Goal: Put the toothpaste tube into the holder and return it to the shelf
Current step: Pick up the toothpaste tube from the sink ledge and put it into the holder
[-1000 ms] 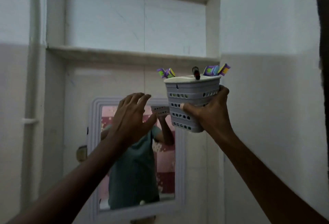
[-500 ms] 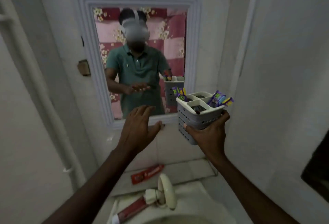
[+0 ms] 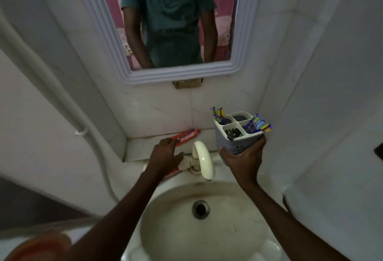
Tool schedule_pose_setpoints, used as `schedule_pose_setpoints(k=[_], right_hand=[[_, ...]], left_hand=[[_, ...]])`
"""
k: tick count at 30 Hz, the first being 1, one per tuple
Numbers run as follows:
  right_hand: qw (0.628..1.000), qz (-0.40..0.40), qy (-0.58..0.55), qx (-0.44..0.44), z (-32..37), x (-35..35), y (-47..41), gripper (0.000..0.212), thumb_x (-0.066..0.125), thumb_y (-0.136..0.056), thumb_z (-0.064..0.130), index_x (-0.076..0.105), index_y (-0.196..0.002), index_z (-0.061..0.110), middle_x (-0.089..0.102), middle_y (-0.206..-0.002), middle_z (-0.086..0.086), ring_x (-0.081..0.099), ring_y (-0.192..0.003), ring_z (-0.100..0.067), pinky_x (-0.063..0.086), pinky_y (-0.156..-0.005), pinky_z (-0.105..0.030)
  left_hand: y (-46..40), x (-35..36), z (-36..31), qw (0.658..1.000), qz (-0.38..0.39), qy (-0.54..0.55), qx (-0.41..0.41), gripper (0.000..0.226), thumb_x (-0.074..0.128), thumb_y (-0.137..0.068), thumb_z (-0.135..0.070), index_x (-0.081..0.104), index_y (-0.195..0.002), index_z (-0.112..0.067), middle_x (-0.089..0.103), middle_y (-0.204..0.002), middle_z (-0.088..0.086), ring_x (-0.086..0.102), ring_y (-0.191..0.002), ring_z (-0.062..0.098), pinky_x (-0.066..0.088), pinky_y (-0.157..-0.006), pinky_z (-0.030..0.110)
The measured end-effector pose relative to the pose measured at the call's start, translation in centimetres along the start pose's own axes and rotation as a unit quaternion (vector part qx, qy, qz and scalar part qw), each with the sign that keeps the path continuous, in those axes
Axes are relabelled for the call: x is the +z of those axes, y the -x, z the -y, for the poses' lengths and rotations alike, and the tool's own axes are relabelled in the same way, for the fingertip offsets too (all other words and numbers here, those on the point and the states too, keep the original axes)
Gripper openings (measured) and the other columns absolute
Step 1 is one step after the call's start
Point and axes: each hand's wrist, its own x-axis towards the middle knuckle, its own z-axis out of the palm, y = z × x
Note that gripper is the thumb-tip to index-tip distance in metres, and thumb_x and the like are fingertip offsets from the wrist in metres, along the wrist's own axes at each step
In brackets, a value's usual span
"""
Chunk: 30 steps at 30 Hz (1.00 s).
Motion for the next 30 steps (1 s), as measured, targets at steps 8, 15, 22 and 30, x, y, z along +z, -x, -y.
schedule_pose_setpoints(k=[8,15,22,30], right_hand=[[0.999,0.016,-0.031,0.034,-3.9,1.5,4.9,0.120,0.099,-0.052,0.039,0.031,-0.146,0.005,0.055,-0.137,-0.013,0.057,-0.124,-0.024,0.052,-0.098,-0.031],[0.996,0.025,-0.031,0.077,-5.2,2.1,6.5,0.116,0.095,-0.055,0.043,0.030,-0.143,0.005,0.054,-0.135,-0.014,0.057,-0.122,-0.031,0.049,-0.098,-0.029],[0.995,0.012,-0.020,0.092,-5.5,3.1,7.8,0.122,0.084,-0.059,0.051,0.019,-0.148,-0.002,0.051,-0.138,-0.026,0.056,-0.125,-0.041,0.053,-0.102,-0.045],[0.995,0.021,-0.018,0.097,-5.8,3.0,7.9,0.125,0.098,-0.056,0.032,0.024,-0.148,-0.009,0.049,-0.139,-0.023,0.054,-0.126,-0.037,0.041,-0.098,-0.024]], left_hand=[[2.6,4.7,2.6,1.000,0.016,-0.019,-0.015,0.045,0.066,-0.081,-0.030,0.066,-0.121,-0.011,0.071,-0.107,0.017,0.067,-0.091,0.038,0.055,-0.076,0.043],[3.8,6.1,4.7,0.996,0.049,-0.067,-0.042,0.054,0.067,-0.075,-0.022,0.062,-0.129,-0.018,0.066,-0.108,0.015,0.064,-0.093,0.038,0.053,-0.077,0.041],[4.1,4.7,5.7,0.996,0.034,-0.008,-0.079,0.045,0.067,-0.082,-0.026,0.065,-0.127,-0.023,0.068,-0.106,0.012,0.065,-0.100,0.033,0.052,-0.079,0.035],[4.1,-1.0,5.9,0.975,-0.046,0.161,-0.146,0.043,0.062,-0.080,-0.056,0.076,-0.111,-0.029,0.080,-0.084,-0.003,0.069,-0.067,0.006,0.060,-0.070,0.032]])
